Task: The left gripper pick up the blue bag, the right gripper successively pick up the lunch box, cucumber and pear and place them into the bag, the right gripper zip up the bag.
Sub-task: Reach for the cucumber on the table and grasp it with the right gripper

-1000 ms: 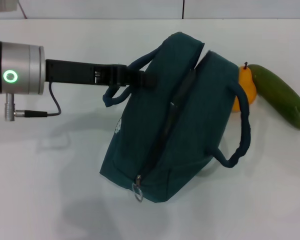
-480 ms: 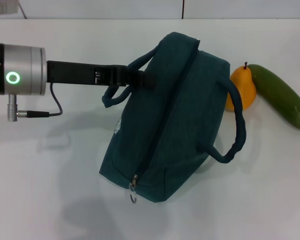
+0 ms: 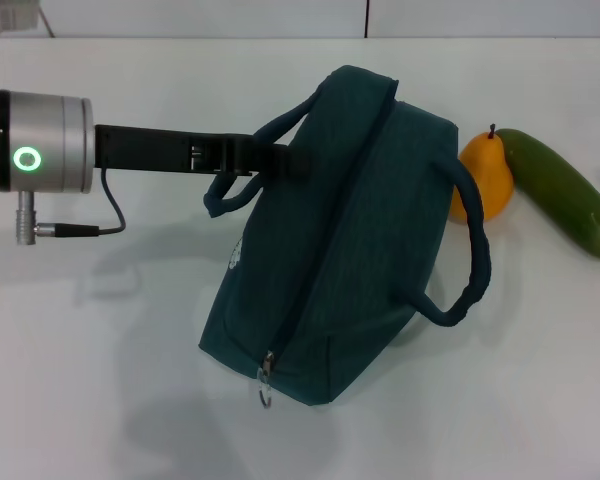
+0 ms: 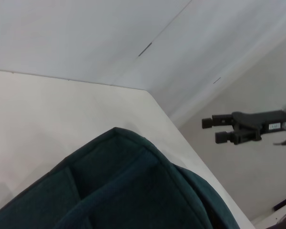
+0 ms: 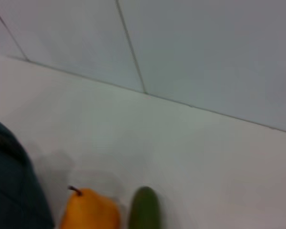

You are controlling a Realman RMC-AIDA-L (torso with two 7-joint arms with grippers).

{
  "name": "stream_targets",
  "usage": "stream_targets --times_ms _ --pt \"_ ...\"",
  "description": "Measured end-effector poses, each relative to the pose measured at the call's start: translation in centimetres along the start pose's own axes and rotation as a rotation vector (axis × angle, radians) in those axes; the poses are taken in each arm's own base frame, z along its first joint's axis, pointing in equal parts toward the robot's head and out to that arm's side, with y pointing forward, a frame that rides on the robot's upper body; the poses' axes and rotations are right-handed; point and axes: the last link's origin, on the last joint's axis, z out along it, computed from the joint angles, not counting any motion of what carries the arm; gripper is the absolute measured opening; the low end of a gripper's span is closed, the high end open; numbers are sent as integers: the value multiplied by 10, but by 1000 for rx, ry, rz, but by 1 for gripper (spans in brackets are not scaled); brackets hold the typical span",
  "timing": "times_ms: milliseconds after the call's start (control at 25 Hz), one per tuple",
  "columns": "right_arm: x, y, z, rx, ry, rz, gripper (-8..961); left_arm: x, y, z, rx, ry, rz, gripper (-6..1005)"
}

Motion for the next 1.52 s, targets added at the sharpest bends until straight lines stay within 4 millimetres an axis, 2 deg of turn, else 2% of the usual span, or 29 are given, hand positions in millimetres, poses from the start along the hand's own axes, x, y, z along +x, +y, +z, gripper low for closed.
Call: stream_targets --times_ms 240,320,440,640,1000,1520 --pt "-43 10 2 43 100 -16 870 2 0 1 3 4 4 55" --pt "-48 13 3 37 118 -17 868 3 0 2 0 3 6 55" --pt "-71 31 10 -4 162 -30 866 5 1 6 -7 -3 13 55" --pt "-83 46 26 -49 232 -31 862 8 3 10 -17 -11 20 55" --pt "-58 58 78 -25 408 -58 855 11 3 16 -22 -13 25 56" --pt "-40 67 125 -2 433 -86 846 11 2 17 -24 -15 23 56"
